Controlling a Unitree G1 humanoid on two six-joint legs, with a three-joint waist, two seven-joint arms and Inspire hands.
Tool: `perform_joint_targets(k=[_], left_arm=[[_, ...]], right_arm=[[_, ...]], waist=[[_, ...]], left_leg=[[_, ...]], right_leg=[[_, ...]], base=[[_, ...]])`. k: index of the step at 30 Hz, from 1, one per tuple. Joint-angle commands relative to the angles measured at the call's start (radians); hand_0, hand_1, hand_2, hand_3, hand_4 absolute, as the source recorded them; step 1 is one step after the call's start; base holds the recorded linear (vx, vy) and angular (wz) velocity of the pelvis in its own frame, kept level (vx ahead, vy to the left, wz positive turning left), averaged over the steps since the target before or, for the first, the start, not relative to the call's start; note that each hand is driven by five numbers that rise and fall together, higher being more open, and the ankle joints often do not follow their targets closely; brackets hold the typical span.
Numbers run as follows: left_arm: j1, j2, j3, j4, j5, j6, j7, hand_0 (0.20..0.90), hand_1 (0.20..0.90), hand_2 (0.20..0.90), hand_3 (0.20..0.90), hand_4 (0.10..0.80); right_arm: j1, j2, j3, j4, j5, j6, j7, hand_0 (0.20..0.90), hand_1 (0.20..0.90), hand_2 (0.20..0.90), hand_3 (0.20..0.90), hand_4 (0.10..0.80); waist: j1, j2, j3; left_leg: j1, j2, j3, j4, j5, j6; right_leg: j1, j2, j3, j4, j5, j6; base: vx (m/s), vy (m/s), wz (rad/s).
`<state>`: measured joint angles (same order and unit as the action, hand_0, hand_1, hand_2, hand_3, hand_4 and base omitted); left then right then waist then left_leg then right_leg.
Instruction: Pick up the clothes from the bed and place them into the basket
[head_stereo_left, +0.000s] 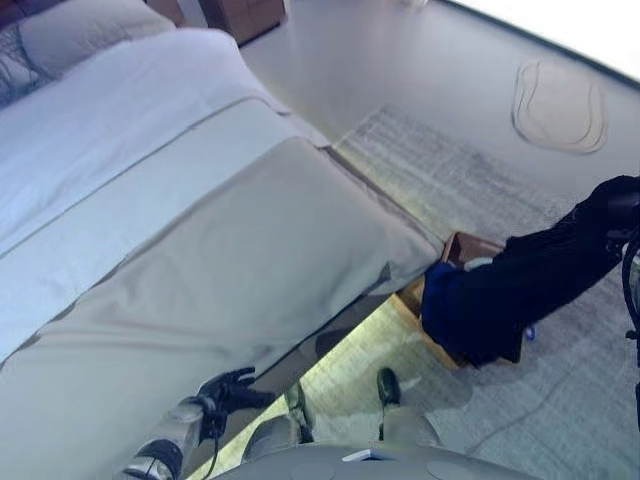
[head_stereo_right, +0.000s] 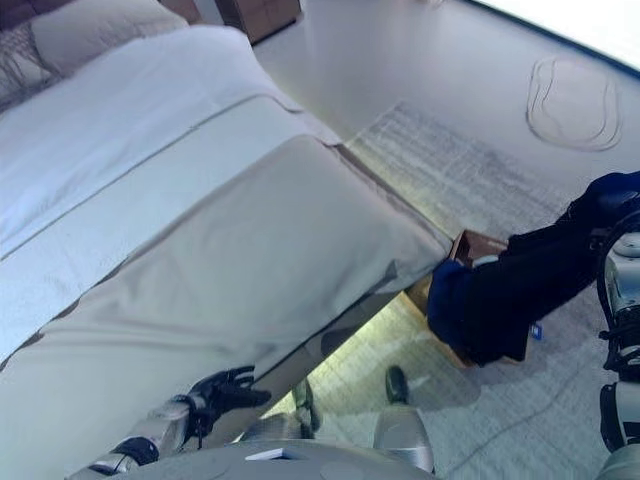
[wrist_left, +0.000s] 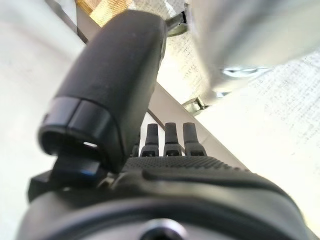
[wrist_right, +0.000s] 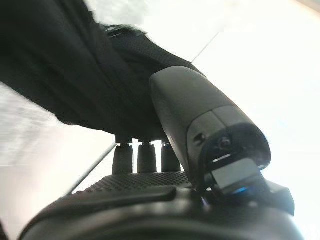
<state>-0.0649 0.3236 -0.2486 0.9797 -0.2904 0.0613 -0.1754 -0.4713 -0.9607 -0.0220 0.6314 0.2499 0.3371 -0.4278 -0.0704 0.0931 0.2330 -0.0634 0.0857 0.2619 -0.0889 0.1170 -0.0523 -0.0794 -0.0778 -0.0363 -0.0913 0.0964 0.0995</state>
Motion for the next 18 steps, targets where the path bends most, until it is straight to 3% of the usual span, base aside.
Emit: perform_joint_targets(k=[1, 9, 10, 14, 18], left_arm=[[-0.057, 0.045, -0.044, -0.011, -0.045, -0.050, 0.014, 0.900, 0.900, 0.900, 0.900, 0.800], [-0.076, 0.050, -0.048, -0.023, -0.056, -0.055, 0.005, 0.900, 0.900, 0.900, 0.900, 0.800], [-0.083, 0.055, -0.049, -0.021, -0.062, -0.057, 0.001, 0.900, 0.900, 0.900, 0.900, 0.800], [-0.094, 0.057, -0.061, -0.028, -0.076, -0.064, -0.001, 0.900, 0.900, 0.900, 0.900, 0.800], [-0.106, 0.066, -0.062, -0.039, -0.088, -0.063, -0.006, 0.900, 0.900, 0.900, 0.900, 0.800]], right_arm=[[-0.195, -0.086, 0.000, -0.017, -0.032, -0.068, -0.119, 0.300, 0.300, 0.300, 0.200, 0.100], [-0.202, -0.065, 0.029, -0.023, -0.096, -0.038, -0.107, 0.300, 0.300, 0.300, 0.200, 0.100], [-0.203, -0.063, 0.045, -0.003, -0.103, -0.012, -0.092, 0.900, 0.900, 0.900, 0.900, 0.800], [-0.226, -0.059, 0.083, 0.074, -0.086, -0.010, -0.098, 0.900, 0.900, 0.900, 0.900, 0.800], [-0.258, -0.068, 0.134, 0.116, -0.183, 0.034, -0.012, 0.900, 0.900, 0.900, 0.900, 0.800]], waist=[[0.014, -0.040, 0.031], [0.001, -0.019, 0.074], [0.000, -0.018, 0.079], [0.002, -0.012, 0.092], [0.004, -0.004, 0.107]], left_leg=[[0.021, -0.058, -0.067, 0.038, -0.139, 0.019], [-0.009, -0.054, -0.063, 0.053, -0.135, 0.009], [-0.015, -0.053, -0.062, 0.058, -0.134, 0.007], [-0.027, -0.052, -0.062, 0.066, -0.134, 0.004], [-0.038, -0.055, -0.063, 0.064, -0.127, 0.000]], right_leg=[[-0.009, 0.045, -0.107, 0.045, -0.084, -0.053], [-0.047, 0.048, -0.104, 0.056, -0.085, -0.055], [-0.052, 0.047, -0.104, 0.058, -0.084, -0.055], [-0.065, 0.048, -0.102, 0.059, -0.081, -0.058], [-0.079, 0.047, -0.102, 0.054, -0.074, -0.058]], base=[[-0.062, -0.041, -0.03], [-0.038, -0.019, -0.05], [-0.021, -0.037, -0.01], [-0.025, -0.028, 0.00], [-0.036, 0.006, -0.01]])
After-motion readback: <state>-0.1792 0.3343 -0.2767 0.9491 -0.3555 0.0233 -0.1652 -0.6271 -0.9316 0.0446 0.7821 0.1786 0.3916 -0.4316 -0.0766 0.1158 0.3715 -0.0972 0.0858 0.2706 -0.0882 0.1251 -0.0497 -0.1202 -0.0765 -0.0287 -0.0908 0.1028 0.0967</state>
